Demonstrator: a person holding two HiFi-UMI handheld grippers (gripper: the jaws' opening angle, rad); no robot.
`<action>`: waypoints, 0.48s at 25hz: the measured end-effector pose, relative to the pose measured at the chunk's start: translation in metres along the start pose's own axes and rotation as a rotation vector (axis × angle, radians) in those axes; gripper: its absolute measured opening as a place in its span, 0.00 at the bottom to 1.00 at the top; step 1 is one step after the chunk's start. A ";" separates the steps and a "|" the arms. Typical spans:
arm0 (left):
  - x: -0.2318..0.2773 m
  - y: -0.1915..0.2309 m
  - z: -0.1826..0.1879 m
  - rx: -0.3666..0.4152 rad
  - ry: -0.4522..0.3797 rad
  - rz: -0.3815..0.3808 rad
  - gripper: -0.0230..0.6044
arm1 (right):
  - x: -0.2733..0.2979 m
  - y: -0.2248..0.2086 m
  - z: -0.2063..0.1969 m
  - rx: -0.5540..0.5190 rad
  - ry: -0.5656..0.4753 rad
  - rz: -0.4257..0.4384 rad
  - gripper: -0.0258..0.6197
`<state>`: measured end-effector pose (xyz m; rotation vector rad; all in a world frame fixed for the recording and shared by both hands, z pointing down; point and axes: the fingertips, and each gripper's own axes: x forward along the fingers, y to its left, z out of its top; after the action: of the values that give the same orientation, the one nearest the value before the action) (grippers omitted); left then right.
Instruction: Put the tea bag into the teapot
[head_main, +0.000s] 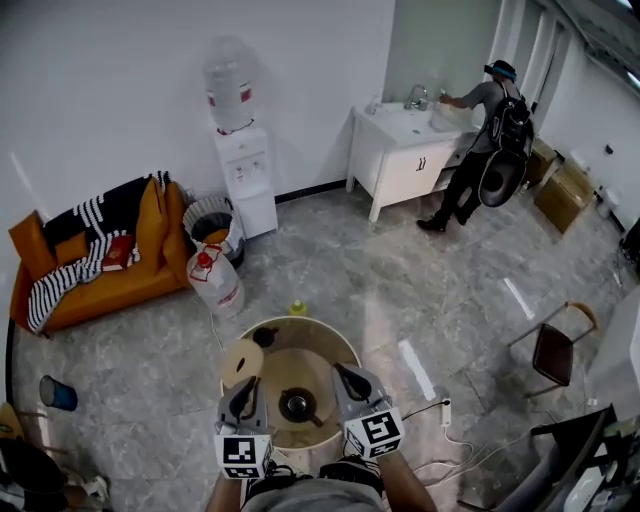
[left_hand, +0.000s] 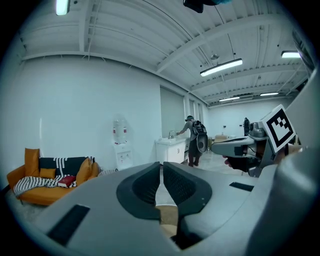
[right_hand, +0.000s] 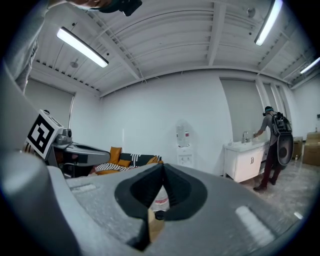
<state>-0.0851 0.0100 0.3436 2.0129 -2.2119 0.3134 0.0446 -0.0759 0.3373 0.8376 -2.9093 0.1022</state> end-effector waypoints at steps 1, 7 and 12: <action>0.000 0.001 0.000 0.003 0.000 -0.002 0.09 | -0.001 0.000 0.000 0.002 -0.003 -0.005 0.04; -0.001 0.004 0.006 0.003 -0.011 0.001 0.09 | 0.000 0.003 0.005 -0.011 -0.005 -0.005 0.04; -0.001 0.000 0.006 0.013 -0.007 0.012 0.09 | -0.001 0.002 0.005 -0.015 0.003 -0.002 0.04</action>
<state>-0.0852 0.0102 0.3378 2.0108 -2.2328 0.3233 0.0439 -0.0742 0.3318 0.8373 -2.9027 0.0807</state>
